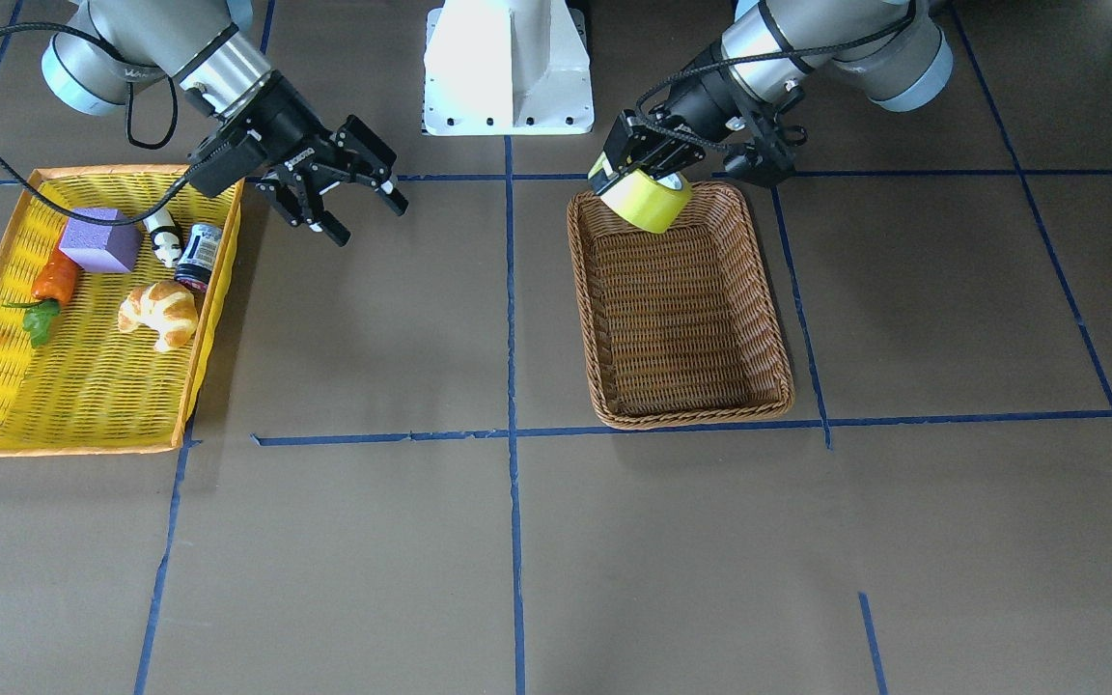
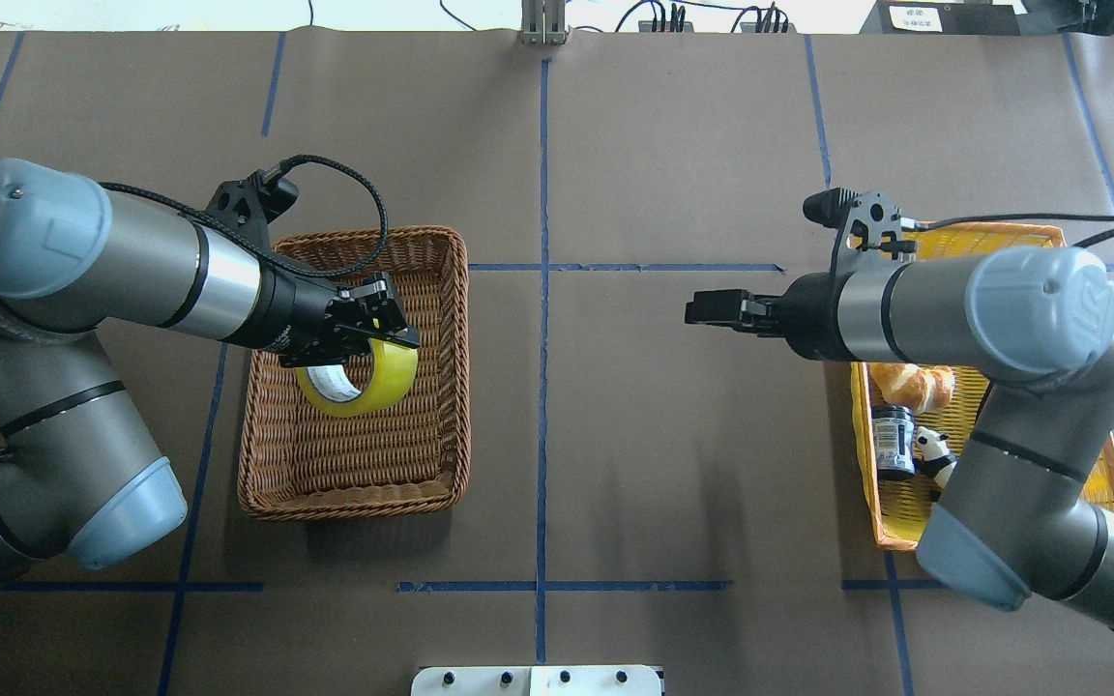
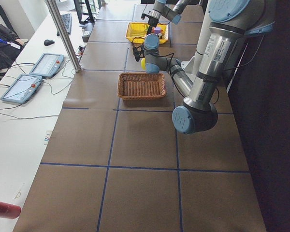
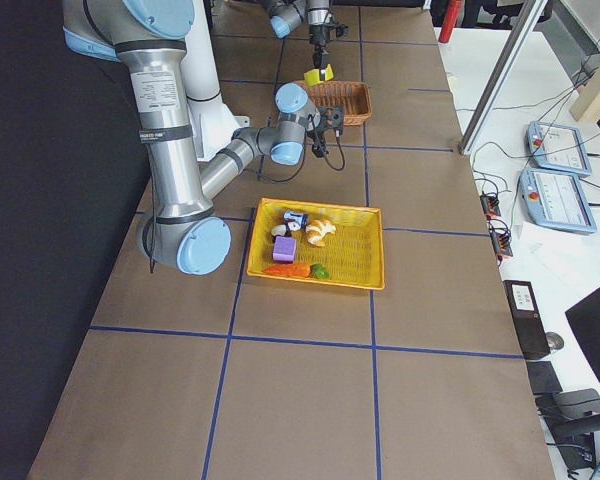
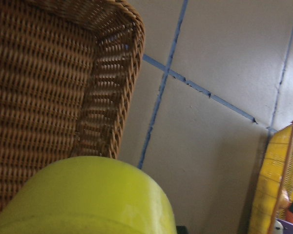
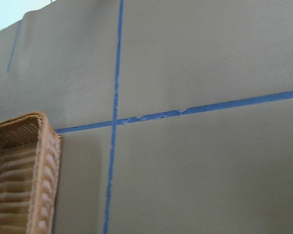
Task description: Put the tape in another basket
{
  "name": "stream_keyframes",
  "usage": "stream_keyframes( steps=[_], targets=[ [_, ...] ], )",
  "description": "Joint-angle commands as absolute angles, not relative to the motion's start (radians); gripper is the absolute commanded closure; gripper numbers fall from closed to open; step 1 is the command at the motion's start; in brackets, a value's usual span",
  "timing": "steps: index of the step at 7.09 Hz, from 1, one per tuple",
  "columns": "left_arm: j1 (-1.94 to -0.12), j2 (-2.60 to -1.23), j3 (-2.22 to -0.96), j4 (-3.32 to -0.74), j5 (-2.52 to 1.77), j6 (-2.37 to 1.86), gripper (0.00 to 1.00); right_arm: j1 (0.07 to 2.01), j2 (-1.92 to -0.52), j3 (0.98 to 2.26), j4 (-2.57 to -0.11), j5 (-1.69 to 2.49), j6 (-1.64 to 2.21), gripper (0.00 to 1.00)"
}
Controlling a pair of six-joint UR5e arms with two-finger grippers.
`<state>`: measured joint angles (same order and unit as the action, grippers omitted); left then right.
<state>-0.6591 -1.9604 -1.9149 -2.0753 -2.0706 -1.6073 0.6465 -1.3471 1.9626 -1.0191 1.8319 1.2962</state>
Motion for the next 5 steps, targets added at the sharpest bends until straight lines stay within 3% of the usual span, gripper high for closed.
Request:
stream_keyframes(
  steps=[1, 5],
  targets=[
    [-0.655, -2.049, -1.878, -1.775, -2.008, -1.369, 0.98, 0.808, -1.338, 1.962, -1.269, 1.999, 1.023, 0.0],
    [-0.583, -2.109, -1.689, -1.71, -1.858, -1.079, 0.98, 1.053, -1.35, 1.96, -1.561, 2.19, 0.573, 0.0]
  ],
)
